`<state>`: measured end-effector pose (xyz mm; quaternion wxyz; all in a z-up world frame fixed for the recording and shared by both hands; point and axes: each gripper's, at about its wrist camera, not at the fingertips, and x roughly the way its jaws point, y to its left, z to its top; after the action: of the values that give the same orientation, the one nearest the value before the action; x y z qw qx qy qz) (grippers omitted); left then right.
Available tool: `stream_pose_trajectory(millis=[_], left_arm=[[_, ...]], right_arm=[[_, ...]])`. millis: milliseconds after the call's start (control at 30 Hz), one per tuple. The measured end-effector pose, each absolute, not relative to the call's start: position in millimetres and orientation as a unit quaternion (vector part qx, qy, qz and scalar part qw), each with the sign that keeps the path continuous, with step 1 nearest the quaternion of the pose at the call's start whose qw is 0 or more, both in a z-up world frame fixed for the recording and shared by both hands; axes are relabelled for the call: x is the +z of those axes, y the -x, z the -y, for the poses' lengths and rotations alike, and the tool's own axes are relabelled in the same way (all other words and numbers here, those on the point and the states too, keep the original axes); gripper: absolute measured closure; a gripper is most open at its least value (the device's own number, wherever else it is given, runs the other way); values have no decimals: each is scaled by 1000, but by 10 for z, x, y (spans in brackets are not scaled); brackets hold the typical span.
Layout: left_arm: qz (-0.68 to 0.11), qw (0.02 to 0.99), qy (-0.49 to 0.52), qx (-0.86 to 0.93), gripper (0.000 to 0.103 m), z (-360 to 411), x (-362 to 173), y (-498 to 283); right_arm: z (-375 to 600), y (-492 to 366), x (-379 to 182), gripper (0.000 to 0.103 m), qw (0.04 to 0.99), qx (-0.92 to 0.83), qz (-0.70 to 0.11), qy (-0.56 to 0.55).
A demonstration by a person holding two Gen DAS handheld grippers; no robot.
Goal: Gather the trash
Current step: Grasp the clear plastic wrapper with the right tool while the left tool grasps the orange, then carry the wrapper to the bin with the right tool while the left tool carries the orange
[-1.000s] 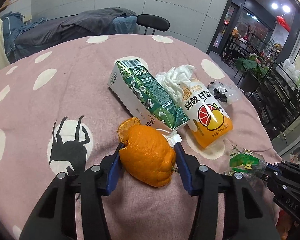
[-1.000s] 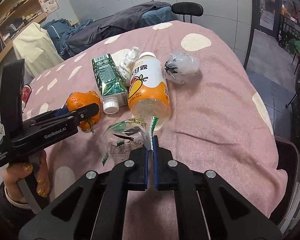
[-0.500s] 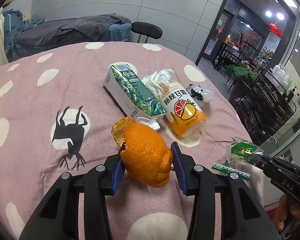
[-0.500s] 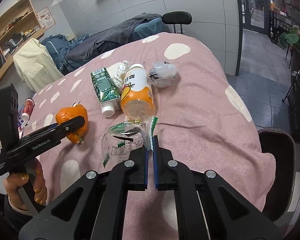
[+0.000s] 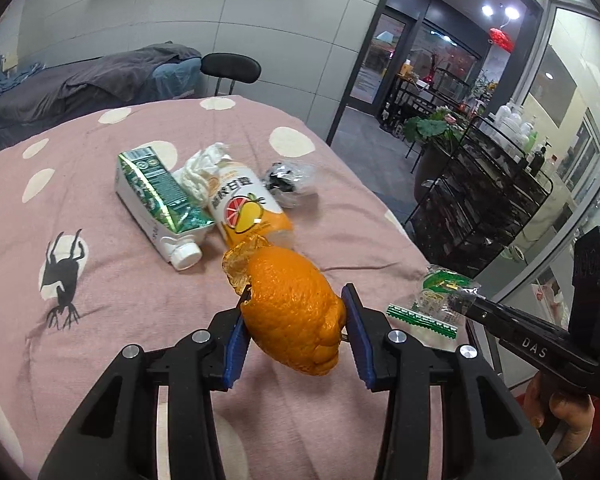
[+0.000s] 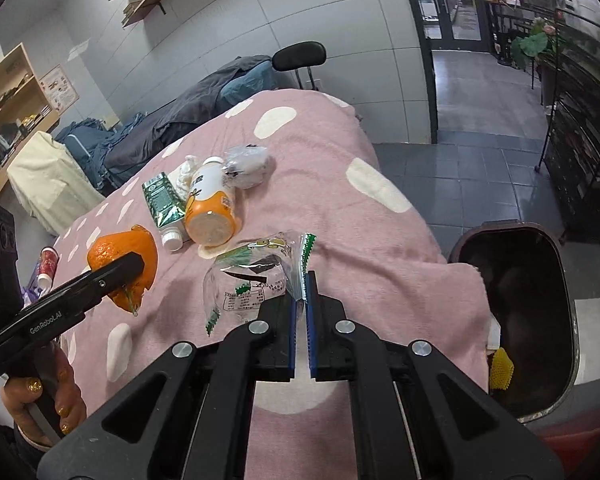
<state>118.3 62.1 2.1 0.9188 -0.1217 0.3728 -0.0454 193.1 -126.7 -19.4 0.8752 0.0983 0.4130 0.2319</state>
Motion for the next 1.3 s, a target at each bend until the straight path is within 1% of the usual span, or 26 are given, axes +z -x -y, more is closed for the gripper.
stream_pose_trajectory(millis=[233, 500, 700, 1133, 1167, 1233, 1267, 1300], left_arm=[[-371, 918, 99, -97, 60, -145, 79, -1274], [-368, 915, 72, -146, 60, 312, 118, -1348], [-375, 908, 62, -176, 60, 569, 90, -1422], [-389, 895, 41, -214, 60, 975, -39, -1539], [-393, 893, 40, -217, 60, 1010, -59, -1551], [-399, 889, 40, -222, 60, 1058, -92, -1573], [-404, 886, 40, -225, 60, 1089, -118, -1582], [-407, 884, 41, -227, 60, 1112, -132, -1589]], right_arm=[[1859, -1935, -246, 98, 886, 175, -407, -137], [2435, -1990, -500, 98, 886, 108, -416, -176], [2745, -2098, -884, 98, 875, 58, -445, -184], [3013, -2429, -1751, 98, 841, -14, -514, -172], [3029, -2448, -1814, 97, 836, -17, -520, -173], [3049, -2458, -1918, 87, 829, -29, -531, -174], [3077, -2461, -1977, 69, 825, -38, -535, -177], [3097, -2462, -2026, 46, 823, -41, -538, -181]])
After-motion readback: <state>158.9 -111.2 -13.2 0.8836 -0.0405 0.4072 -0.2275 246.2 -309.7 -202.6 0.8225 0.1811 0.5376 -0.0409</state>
